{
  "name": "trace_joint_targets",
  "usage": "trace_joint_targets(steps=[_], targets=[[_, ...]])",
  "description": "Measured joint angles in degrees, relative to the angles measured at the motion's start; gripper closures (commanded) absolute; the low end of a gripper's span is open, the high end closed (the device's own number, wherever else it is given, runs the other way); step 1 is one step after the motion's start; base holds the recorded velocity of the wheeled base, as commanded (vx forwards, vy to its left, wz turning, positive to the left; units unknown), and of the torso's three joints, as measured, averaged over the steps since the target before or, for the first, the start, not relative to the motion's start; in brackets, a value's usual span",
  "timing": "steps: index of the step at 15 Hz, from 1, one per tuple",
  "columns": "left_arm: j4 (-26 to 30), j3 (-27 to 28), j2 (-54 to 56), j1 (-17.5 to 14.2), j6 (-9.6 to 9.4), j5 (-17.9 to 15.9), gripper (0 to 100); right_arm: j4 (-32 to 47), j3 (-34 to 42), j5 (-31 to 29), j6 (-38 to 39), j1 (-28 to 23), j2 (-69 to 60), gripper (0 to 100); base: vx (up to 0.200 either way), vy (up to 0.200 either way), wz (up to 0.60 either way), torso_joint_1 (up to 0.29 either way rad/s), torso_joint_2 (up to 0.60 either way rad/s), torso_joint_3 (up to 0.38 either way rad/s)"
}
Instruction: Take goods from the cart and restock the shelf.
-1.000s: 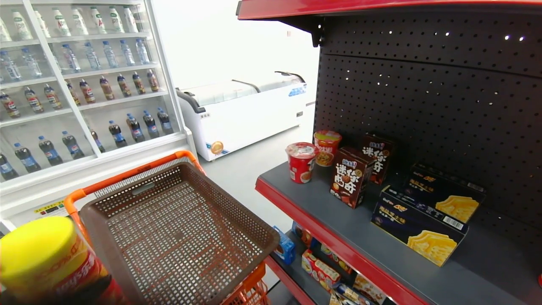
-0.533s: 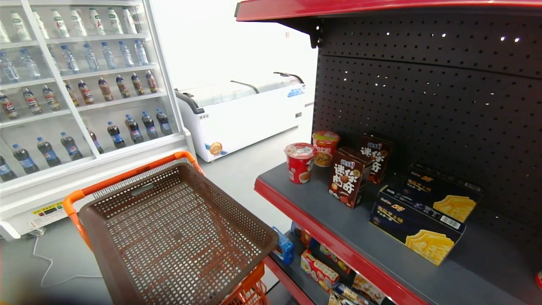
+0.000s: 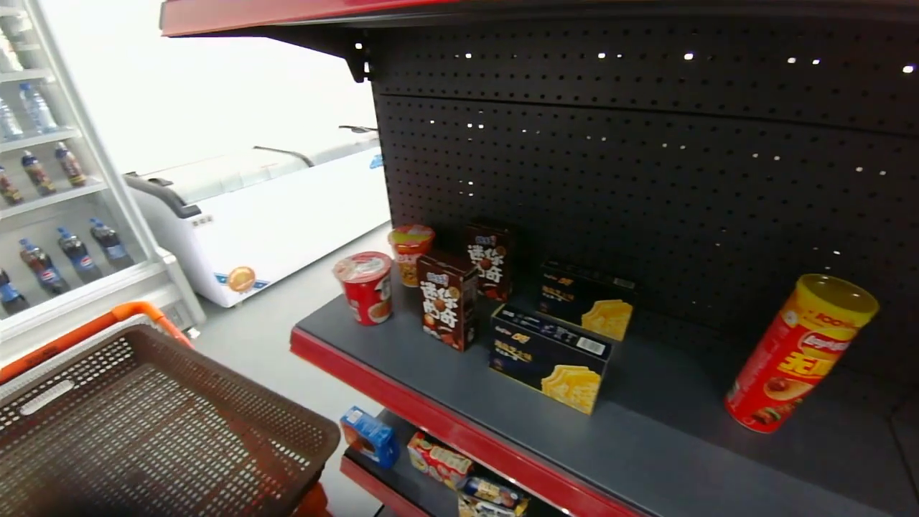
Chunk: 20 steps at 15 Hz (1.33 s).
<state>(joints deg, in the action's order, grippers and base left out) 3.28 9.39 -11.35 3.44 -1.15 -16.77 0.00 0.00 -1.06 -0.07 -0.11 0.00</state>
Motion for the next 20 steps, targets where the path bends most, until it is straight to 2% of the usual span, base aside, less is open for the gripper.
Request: trace_joint_targets(steps=[3, 7, 10, 20], targets=[[3.21, -0.35, 3.89, -0.17, 0.13, 0.09, 100, 0.00, 0.00, 0.00, 0.00, 0.01, 0.00, 0, 0.000, 0.000, -0.60, 0.004, 0.00, 0.001], [3.52, -0.77, 6.17, -0.20, 0.39, -0.33, 100, 0.02, 0.00, 0.00, 0.00, 0.04, 0.00, 0, 0.000, 0.000, -0.60, 0.001, 0.00, 0.005], [3.34, -0.88, 6.61, -0.20, 2.45, -0.33, 100, 0.02, 0.00, 0.00, 0.00, 0.00, 0.00, 0, 0.000, 0.000, -0.60, 0.002, 0.00, 0.002], [2.95, -2.23, 6.73, -0.20, 2.51, -0.20, 100, 0.00, 0.00, 0.02, 0.00, 0.00, 0.00, 0, 0.000, 0.000, 0.00, 0.000, 0.00, 0.000]])
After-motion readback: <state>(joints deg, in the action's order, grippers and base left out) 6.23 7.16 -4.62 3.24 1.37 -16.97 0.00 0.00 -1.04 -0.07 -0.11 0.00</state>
